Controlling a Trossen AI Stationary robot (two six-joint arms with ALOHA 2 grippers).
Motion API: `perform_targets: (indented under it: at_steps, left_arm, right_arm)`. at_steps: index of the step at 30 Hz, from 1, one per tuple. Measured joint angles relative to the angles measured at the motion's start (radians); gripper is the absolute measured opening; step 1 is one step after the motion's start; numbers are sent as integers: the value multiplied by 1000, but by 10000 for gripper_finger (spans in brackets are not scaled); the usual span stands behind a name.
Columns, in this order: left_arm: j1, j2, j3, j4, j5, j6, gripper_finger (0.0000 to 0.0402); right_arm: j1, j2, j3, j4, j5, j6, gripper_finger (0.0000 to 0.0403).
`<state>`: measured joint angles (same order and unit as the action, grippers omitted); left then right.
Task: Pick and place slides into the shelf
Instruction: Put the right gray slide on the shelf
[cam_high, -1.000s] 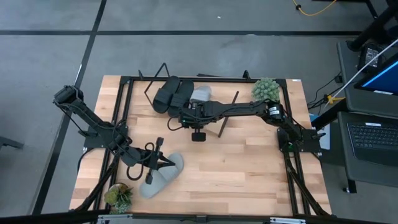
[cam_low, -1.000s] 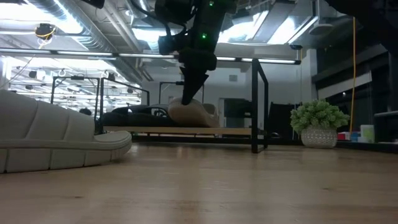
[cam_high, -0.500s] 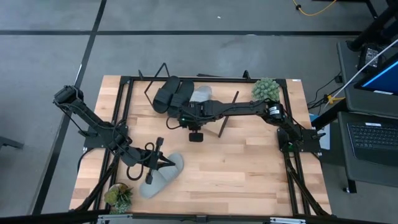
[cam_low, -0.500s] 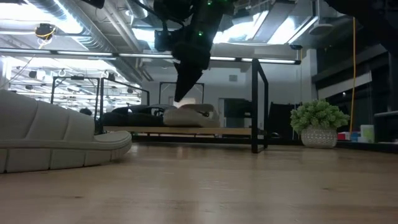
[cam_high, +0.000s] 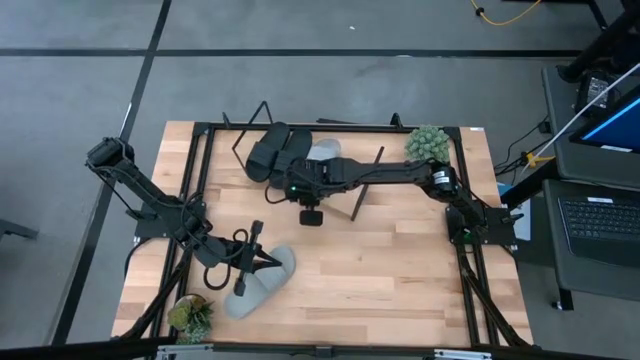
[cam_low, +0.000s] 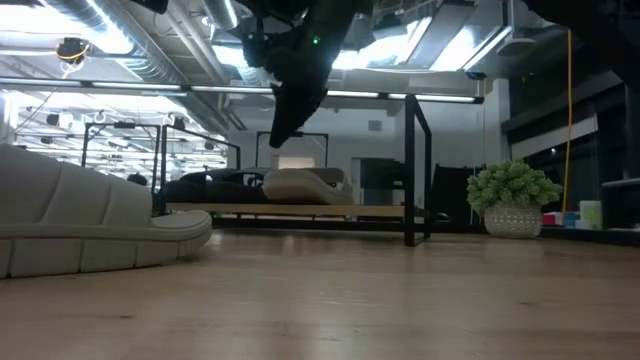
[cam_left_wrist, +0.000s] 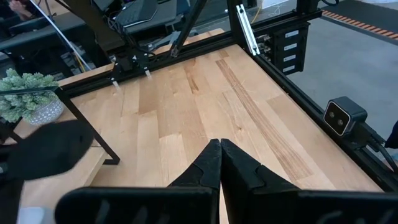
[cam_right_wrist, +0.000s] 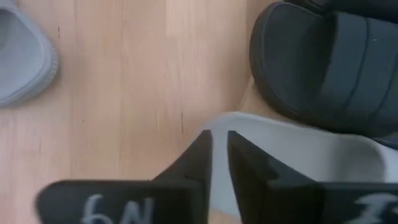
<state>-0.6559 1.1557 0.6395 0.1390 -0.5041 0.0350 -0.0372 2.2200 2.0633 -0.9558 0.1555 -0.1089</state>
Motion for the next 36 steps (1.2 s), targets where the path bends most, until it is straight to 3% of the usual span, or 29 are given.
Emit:
perform_targets:
  at_steps: [3, 11, 22, 36]
  left_arm:
    - [0, 0, 0, 0, 0, 0, 0]
    - [0, 0, 0, 0, 0, 0, 0]
    - [0, 0, 0, 0, 0, 0, 0]
    - [0, 0, 0, -1, 0, -4, 0]
  right_arm:
    - [0, 0, 58, -71, 0, -1, 10]
    - [-2, -2, 91, -289, 1, 65, 4]
    - [-2, 0, -55, -219, -8, 80, 2]
    - [-4, 1, -101, -69, -46, 30, 1]
